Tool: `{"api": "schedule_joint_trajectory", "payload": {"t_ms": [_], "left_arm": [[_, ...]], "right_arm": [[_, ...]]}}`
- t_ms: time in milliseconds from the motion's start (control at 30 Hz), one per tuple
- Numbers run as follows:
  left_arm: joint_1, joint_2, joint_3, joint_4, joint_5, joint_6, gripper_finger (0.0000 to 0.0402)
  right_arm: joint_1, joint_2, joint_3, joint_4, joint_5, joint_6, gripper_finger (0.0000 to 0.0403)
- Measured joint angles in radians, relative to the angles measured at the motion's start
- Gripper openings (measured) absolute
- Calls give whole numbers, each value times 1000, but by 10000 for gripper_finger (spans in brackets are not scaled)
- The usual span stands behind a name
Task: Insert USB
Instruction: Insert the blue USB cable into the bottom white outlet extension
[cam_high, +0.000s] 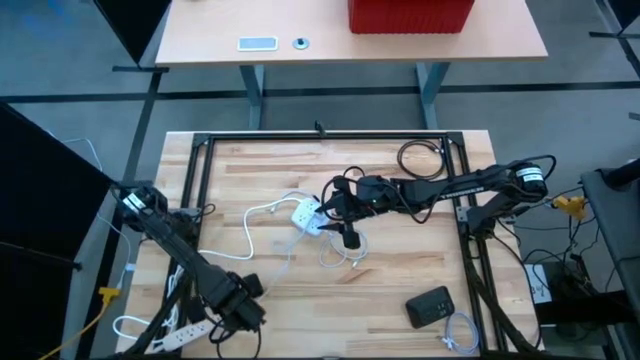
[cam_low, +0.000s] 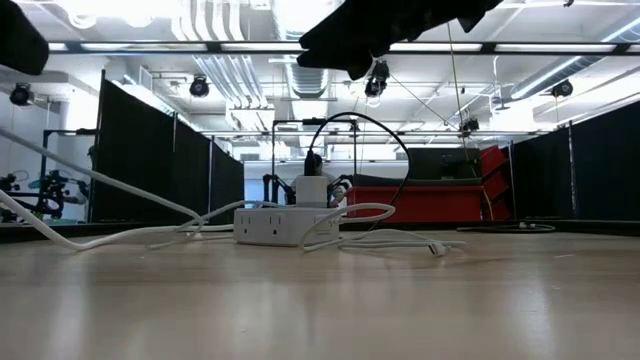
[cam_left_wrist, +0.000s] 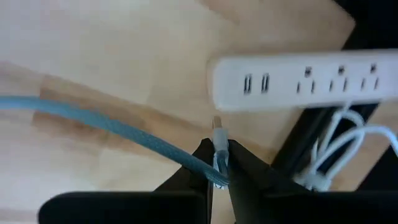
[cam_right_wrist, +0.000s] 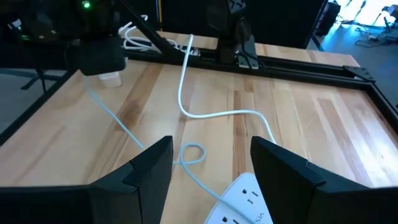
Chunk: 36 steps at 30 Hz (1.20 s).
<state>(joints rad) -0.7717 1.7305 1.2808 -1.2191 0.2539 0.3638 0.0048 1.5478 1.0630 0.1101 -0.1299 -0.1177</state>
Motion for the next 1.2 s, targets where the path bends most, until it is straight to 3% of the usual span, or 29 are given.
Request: {"api": "schedule_joint_trajectory", "payload": {"t_ms": [433, 1200], "left_arm": [[-79, 40, 0, 52, 7, -186, 21], [-163, 43, -94, 146, -31, -266, 21]], "right_arm": [[6, 0, 0, 0, 0, 15, 200], [6, -1, 1, 38, 2, 40, 199]]}}
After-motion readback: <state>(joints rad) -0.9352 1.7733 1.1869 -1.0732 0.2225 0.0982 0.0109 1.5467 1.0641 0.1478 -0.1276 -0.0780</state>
